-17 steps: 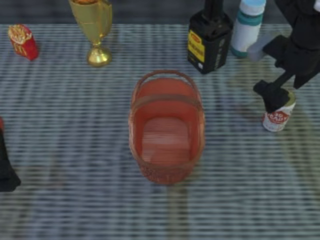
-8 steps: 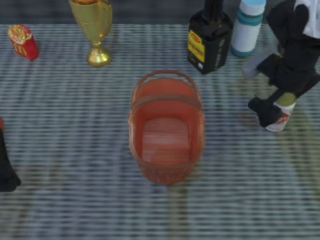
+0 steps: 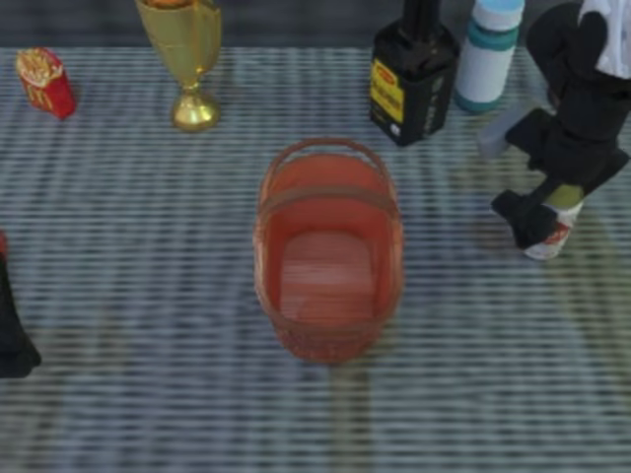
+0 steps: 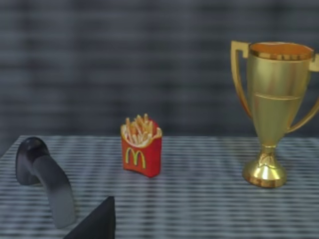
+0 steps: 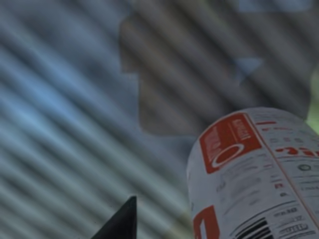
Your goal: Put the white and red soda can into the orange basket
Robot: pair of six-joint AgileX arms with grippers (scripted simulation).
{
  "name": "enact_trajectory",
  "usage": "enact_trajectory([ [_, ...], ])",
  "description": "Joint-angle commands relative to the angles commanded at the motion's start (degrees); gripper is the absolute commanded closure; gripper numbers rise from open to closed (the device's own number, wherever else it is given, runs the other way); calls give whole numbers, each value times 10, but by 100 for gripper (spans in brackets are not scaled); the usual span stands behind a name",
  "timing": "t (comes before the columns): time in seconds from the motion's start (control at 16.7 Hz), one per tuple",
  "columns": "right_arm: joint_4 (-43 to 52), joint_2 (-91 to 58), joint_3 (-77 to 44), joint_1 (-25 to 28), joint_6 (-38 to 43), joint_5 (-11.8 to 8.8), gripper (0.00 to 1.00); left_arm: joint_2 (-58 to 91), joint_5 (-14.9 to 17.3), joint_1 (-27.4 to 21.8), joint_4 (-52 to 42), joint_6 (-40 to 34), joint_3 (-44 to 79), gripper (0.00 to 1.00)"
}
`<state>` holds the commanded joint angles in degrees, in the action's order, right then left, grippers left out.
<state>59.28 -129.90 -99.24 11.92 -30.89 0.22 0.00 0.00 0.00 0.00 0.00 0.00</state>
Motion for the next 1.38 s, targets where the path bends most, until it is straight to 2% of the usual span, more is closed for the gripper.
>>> enact_trajectory([
  [0.54,0,0,0,0,0,0,98,0,0,0,0,0,0,0],
  [1.14,0,1,0,-1,1,0,100,0,0,0,0,0,0,0],
  [1.26,-18,1,4,2,5,-13,100,0,0,0,0,0,0,0],
  [1.38,-61,2,13,7,18,-42,100,0,0,0,0,0,0,0],
])
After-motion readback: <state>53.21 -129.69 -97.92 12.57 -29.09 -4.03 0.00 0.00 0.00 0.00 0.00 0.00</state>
